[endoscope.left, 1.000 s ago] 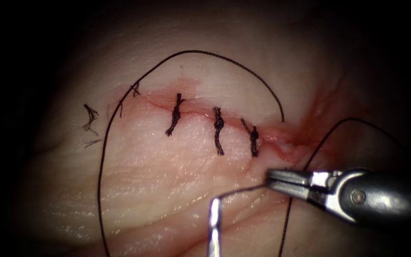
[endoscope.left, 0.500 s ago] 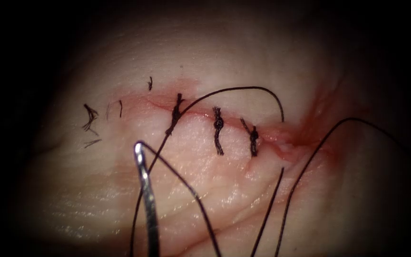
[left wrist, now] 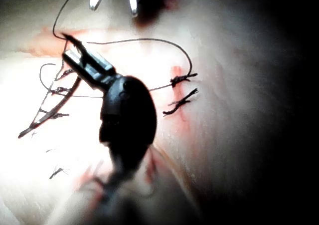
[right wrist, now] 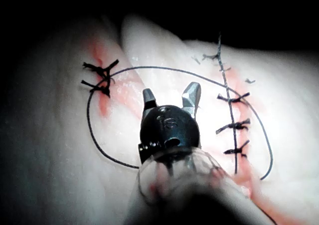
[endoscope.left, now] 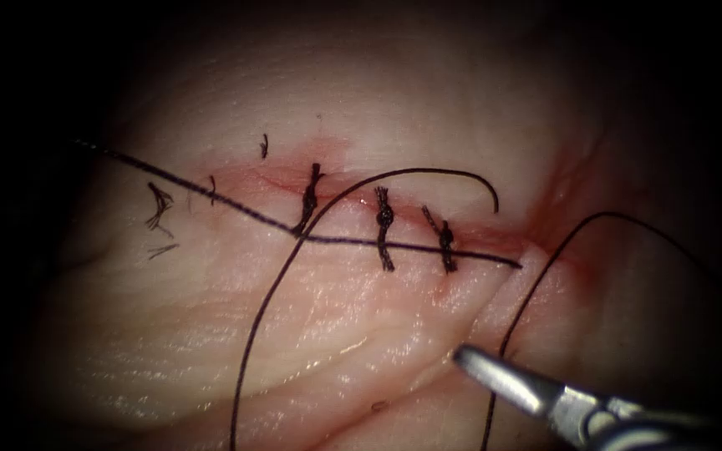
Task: Wound Closure
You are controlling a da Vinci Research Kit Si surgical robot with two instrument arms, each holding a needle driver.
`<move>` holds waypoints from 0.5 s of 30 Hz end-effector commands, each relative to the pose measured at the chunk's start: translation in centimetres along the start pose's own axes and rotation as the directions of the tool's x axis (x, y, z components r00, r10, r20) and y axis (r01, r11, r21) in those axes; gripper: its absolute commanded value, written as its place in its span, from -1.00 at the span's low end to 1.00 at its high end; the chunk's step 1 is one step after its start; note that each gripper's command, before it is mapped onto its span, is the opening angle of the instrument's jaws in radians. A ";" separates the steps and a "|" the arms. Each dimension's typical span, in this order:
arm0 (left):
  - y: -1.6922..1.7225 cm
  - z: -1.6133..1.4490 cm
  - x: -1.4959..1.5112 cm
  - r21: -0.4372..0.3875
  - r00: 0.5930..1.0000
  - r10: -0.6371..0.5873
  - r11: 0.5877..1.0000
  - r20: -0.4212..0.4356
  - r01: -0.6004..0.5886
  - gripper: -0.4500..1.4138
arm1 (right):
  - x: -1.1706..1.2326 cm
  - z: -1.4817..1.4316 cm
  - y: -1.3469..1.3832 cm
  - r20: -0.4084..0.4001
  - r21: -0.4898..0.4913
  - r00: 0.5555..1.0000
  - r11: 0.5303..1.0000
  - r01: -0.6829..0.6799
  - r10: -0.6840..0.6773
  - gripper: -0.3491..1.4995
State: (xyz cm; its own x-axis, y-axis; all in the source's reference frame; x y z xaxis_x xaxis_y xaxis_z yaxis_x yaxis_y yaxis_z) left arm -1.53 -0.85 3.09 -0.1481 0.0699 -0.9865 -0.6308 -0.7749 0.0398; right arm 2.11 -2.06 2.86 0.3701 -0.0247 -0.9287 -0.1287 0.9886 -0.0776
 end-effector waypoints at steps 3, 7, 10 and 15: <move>0.06 0.07 -0.06 0.002 1.000 0.016 1.000 -0.005 -0.016 -1.00 | -0.17 0.06 0.14 0.039 -0.024 0.999 0.999 0.028 -0.027 0.80; 0.15 0.13 -0.09 -0.003 1.000 0.021 1.000 -0.021 -0.021 -1.00 | -0.35 0.11 0.25 0.084 -0.048 0.996 0.998 0.047 -0.043 0.78; 0.21 0.18 -0.10 -0.009 0.999 0.025 1.000 -0.030 -0.025 -1.00 | -0.54 0.18 0.36 0.118 -0.065 0.992 0.996 0.060 -0.052 0.78; 0.23 0.19 -0.12 -0.015 0.999 0.027 0.999 -0.035 -0.028 -1.00 | -0.87 0.30 0.48 0.163 -0.072 0.985 0.995 0.064 -0.051 0.73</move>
State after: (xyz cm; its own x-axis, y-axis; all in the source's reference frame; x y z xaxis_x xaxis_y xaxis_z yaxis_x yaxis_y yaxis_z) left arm -1.75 -0.91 3.20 -0.1401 0.0270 -0.9898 -0.6150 -0.7858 0.0657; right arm 1.94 -1.55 3.68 0.5245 -0.0531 -0.8498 -0.1671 0.9722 -0.1639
